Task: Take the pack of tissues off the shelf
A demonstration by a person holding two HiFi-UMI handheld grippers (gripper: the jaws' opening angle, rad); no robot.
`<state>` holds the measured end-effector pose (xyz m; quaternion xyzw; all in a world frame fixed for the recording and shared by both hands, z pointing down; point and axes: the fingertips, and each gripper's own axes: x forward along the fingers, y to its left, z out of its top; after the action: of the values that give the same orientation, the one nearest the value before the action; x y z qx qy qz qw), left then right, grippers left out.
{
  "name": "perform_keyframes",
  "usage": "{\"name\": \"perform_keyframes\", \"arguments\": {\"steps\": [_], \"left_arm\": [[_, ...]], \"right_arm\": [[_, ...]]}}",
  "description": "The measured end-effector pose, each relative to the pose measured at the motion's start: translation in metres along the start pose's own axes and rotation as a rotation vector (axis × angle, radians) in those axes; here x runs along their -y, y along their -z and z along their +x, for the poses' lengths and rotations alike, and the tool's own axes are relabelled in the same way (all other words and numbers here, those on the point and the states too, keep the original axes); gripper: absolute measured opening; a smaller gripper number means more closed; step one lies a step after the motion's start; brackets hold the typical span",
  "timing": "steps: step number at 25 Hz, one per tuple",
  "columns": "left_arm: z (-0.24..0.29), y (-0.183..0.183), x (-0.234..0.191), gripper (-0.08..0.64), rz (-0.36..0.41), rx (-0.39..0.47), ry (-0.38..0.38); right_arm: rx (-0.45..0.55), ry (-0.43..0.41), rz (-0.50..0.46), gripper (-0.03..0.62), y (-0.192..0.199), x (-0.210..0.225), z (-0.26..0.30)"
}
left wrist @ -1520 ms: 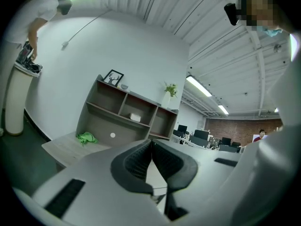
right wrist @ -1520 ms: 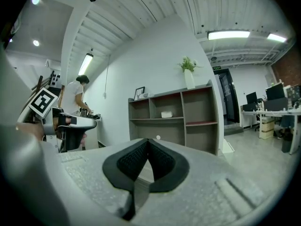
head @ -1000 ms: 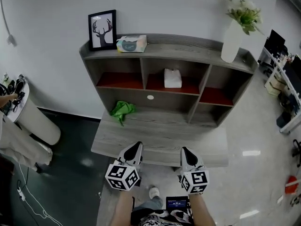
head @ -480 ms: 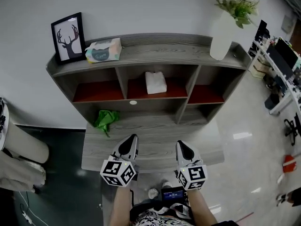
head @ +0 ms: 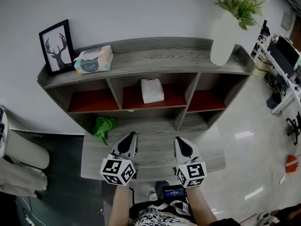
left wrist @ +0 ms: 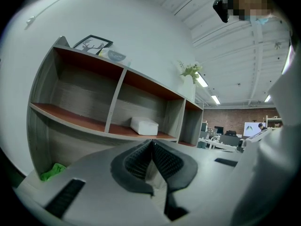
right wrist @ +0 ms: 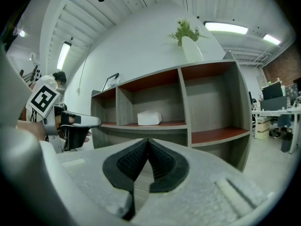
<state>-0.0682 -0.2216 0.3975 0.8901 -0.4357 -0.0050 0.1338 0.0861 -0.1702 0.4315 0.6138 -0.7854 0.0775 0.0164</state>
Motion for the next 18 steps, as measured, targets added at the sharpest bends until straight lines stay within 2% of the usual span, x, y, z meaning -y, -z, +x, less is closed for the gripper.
{"name": "perform_keyframes", "arguments": {"steps": [7,18], "left_arm": [[0.039,-0.009,-0.016,0.009,0.015,0.008,-0.018],[0.088,-0.015,-0.033,0.01,0.048,-0.011,-0.03]], "right_arm": [[0.009,-0.007,-0.035,0.005,-0.009,0.019,0.034],[0.028,-0.004,0.02,0.005,-0.019,0.043,0.072]]}}
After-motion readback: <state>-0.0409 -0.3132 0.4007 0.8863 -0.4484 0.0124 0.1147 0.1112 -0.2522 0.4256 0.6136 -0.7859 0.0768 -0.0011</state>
